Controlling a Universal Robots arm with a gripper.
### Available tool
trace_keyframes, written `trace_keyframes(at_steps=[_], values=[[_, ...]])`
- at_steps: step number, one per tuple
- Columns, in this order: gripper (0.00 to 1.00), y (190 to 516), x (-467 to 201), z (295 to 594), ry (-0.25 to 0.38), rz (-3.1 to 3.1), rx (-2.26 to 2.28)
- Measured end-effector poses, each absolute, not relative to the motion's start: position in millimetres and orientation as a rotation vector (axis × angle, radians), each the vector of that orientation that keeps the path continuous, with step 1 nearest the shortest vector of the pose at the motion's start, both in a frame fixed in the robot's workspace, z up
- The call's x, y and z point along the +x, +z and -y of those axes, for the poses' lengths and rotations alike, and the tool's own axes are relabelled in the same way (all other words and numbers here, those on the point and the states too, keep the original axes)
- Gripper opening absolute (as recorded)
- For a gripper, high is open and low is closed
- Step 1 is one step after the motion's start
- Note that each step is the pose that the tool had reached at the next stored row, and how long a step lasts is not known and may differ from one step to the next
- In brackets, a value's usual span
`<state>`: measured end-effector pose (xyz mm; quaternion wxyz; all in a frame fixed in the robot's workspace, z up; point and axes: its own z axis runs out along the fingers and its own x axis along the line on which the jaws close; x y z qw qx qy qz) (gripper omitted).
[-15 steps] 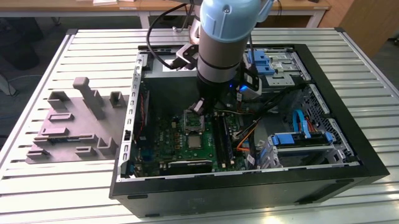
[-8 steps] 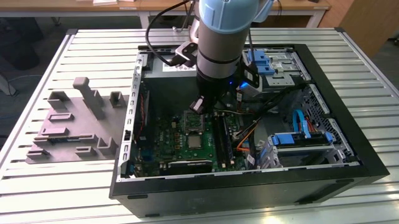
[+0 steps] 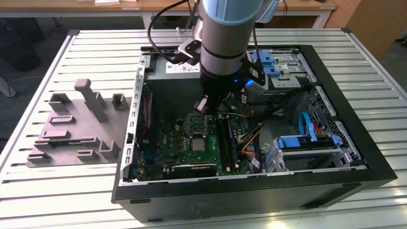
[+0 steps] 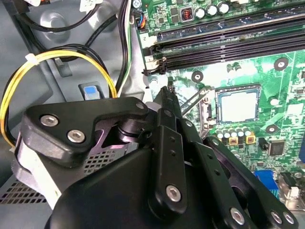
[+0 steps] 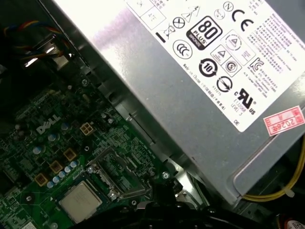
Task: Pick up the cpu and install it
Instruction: 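Close the cpu cover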
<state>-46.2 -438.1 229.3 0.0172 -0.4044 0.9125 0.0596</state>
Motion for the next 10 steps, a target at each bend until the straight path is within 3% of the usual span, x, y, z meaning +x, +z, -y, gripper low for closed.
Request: trace_keyframes(at_steps=[10], values=[[0.11,232.7,-47.6,435.0,0.164,-2.822,-1.311]])
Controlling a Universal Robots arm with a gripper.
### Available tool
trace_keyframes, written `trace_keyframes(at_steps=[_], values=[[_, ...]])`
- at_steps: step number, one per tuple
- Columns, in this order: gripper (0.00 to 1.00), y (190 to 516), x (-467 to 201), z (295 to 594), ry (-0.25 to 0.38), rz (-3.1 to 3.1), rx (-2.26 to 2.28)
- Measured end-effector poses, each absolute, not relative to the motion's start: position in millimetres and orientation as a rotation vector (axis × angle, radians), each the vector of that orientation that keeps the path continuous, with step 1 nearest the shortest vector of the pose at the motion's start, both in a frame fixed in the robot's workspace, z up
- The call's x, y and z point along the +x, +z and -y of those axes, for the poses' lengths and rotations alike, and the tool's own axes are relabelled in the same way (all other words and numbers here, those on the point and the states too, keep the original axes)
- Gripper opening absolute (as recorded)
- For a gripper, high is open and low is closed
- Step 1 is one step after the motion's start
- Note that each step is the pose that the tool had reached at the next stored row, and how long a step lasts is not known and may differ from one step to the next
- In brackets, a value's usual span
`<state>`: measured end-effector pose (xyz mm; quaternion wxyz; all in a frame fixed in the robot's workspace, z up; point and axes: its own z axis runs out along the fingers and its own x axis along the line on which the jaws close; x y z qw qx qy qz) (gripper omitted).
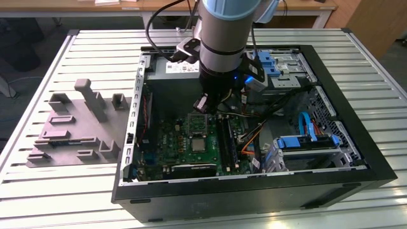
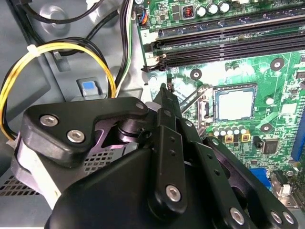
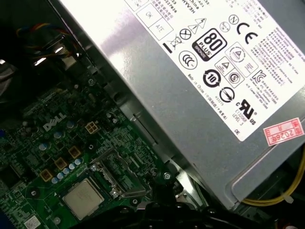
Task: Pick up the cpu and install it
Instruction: 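Close the cpu cover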
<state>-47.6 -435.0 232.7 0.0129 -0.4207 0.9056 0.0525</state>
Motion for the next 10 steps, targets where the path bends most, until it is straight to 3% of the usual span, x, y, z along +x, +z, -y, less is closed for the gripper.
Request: trace_keyframes(at_steps=[10], values=[[0.11,232.9,-49.3,434.5,0.165,-2.806,-1.349]])
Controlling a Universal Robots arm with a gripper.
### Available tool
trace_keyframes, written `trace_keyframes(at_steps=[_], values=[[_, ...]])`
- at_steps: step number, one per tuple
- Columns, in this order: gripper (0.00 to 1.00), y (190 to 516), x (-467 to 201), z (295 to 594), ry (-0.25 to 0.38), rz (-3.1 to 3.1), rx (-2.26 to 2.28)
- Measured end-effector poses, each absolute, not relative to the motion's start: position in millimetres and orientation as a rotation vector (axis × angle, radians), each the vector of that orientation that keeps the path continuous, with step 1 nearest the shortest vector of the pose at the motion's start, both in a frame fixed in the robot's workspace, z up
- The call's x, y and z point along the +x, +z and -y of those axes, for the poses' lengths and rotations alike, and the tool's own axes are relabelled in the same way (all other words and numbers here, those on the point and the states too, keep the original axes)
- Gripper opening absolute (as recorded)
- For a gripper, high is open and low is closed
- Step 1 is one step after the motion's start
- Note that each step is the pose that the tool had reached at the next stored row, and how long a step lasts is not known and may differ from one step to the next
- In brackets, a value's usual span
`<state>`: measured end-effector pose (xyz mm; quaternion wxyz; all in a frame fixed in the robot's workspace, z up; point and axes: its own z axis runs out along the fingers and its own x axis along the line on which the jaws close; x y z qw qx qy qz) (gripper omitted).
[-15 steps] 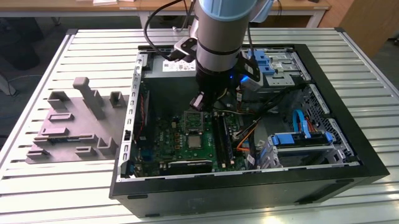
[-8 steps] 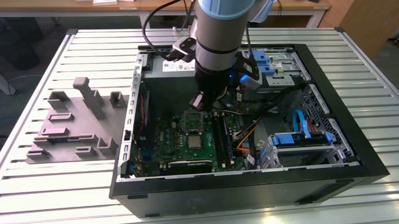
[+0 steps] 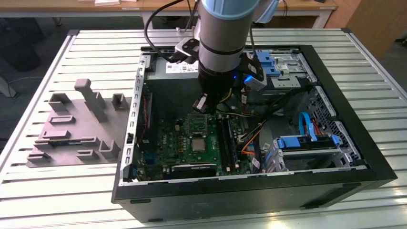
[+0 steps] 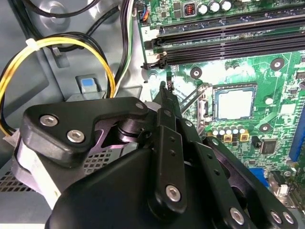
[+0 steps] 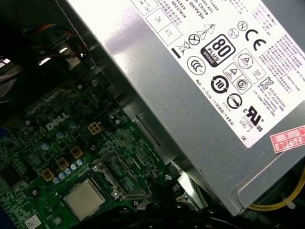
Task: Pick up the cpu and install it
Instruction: 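Close the cpu cover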
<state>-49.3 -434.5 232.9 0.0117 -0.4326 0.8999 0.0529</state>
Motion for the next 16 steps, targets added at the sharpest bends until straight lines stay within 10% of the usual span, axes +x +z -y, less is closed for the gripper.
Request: trace_keyframes(at_steps=[16], values=[[0.11,238.5,-49.3,430.4,0.18,-2.788,-1.428]])
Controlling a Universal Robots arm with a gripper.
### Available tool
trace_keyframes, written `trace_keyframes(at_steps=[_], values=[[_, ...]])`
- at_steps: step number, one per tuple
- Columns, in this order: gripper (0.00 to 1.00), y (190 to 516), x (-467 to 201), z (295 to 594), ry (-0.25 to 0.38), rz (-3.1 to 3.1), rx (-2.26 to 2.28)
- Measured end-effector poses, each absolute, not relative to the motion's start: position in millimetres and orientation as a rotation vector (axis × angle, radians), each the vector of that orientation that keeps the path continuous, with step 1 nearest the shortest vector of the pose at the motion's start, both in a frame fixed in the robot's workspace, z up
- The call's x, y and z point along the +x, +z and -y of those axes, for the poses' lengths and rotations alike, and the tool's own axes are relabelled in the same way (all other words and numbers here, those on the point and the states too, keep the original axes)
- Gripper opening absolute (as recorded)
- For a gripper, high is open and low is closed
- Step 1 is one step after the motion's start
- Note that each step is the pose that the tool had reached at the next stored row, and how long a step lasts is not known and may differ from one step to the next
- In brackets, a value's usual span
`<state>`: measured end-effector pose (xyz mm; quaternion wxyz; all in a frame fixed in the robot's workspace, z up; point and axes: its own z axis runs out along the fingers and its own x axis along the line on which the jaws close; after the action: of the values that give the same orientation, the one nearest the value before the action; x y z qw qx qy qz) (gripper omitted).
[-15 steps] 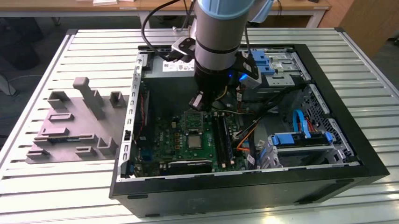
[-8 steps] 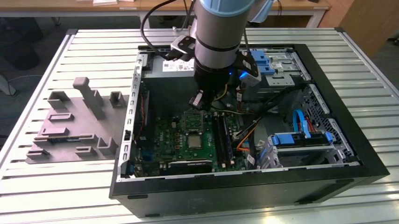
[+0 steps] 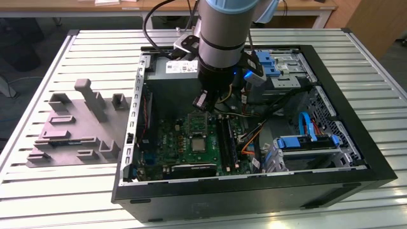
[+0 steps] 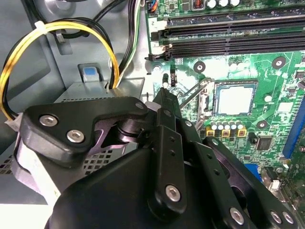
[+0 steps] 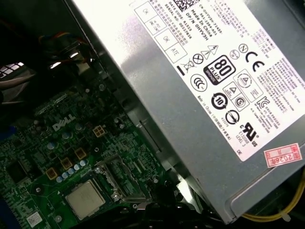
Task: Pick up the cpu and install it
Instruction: 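Close the cpu cover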
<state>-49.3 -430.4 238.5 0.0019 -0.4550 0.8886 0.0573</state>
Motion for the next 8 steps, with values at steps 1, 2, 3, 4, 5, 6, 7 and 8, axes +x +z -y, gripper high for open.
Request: trace_keyframes(at_steps=[1,2,3,4,5,6,7,8], values=[[0.11,238.5,-49.2,430.2,0.18,-2.788,-1.428],[0.11,238.5,-49.2,430.2,0.18,-2.788,-1.428],[0.11,238.5,-49.2,430.2,0.18,-2.788,-1.428],[0.11,238.6,-49.2,430.2,0.18,-2.788,-1.428],[0.11,238.6,-49.3,430.2,0.18,-2.788,-1.428],[0.11,238.7,-49.3,430.1,0.18,-2.788,-1.428],[0.11,239.2,-49.3,430.1,0.18,-2.788,-1.428],[0.11,239.3,-49.3,430.1,0.18,-2.788,-1.428]])
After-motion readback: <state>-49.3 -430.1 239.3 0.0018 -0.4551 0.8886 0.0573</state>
